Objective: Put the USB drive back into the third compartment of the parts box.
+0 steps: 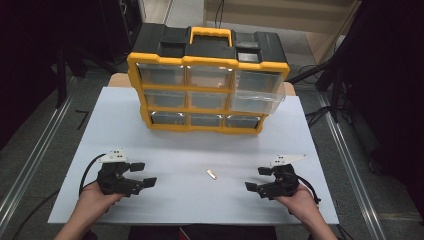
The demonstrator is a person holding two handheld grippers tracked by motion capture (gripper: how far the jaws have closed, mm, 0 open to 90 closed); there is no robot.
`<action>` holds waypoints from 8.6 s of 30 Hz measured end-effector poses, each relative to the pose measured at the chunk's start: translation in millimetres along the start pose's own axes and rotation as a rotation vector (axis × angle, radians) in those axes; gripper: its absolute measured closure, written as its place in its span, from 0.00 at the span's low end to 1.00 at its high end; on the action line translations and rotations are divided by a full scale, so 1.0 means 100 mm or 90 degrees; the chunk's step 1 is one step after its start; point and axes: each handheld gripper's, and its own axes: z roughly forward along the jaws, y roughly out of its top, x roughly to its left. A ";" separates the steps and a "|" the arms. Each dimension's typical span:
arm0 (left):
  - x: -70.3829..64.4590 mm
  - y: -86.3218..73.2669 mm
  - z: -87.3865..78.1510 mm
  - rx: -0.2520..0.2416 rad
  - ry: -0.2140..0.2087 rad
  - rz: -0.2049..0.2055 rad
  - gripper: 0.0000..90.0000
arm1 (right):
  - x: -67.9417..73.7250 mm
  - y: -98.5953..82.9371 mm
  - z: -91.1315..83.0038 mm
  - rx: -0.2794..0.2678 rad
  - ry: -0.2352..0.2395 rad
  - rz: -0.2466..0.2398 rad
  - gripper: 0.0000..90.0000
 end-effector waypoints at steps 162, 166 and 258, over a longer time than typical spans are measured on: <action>0.04 -0.01 0.04 0.014 -0.008 -0.010 0.28 | 0.36 0.74 1.04 0.114 0.033 -0.098 0.36; 0.04 -0.01 0.04 0.014 -0.007 -0.010 0.28 | 0.40 0.73 1.05 0.113 0.026 -0.103 0.44; 0.02 -0.01 0.07 0.018 -0.018 -0.007 0.28 | 0.60 1.36 0.35 0.203 0.204 -0.351 0.85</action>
